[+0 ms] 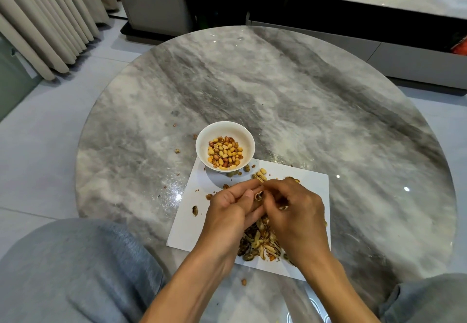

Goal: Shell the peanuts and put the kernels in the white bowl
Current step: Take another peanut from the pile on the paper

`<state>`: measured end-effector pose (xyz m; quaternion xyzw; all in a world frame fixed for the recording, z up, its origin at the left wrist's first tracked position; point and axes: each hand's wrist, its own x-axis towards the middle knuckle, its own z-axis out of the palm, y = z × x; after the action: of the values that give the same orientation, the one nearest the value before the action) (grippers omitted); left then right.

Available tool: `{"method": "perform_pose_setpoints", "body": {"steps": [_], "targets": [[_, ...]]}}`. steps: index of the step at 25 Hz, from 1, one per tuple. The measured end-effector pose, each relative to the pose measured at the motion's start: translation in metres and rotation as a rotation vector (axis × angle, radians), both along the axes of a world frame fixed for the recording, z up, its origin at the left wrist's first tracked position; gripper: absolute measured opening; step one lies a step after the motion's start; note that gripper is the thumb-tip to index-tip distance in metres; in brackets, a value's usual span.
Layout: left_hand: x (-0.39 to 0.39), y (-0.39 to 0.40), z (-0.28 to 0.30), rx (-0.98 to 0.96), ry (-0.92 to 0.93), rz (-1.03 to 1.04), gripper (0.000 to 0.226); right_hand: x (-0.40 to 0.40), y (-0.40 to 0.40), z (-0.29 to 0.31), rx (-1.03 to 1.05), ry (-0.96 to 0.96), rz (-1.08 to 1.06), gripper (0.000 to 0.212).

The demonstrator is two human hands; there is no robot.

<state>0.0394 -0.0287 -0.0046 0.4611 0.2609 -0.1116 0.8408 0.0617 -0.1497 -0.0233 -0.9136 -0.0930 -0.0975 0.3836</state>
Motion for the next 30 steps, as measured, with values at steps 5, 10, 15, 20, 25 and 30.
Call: {"method": "perform_pose_setpoints", "body": {"steps": [5, 10, 15, 20, 25, 30], "targets": [[0.003, 0.002, -0.010, 0.206, 0.021, -0.005, 0.032, 0.008, -0.005, 0.011, 0.879, 0.785, -0.318, 0.016], [0.005, 0.002, -0.009, 0.235, -0.010, 0.049, 0.034, 0.011, -0.007, 0.017, 1.233, 1.050, -0.359, 0.014], [0.010, 0.005, -0.005, -0.178, 0.111, 0.211, 0.034, 0.011, -0.007, 0.016, 1.325, 1.128, -0.347, 0.024], [0.009, 0.012, -0.004, -0.386, 0.186, 0.228, 0.032, 0.008, -0.005, 0.014, 1.235, 1.070, -0.355, 0.028], [0.009, 0.009, -0.005, -0.336, 0.163, 0.199, 0.029, 0.010, -0.010, 0.020, 1.057, 0.939, -0.283, 0.026], [0.008, 0.010, -0.006, -0.316, 0.159, 0.152, 0.033, -0.001, 0.001, 0.020, 0.709, 0.724, -0.131, 0.023]]}}
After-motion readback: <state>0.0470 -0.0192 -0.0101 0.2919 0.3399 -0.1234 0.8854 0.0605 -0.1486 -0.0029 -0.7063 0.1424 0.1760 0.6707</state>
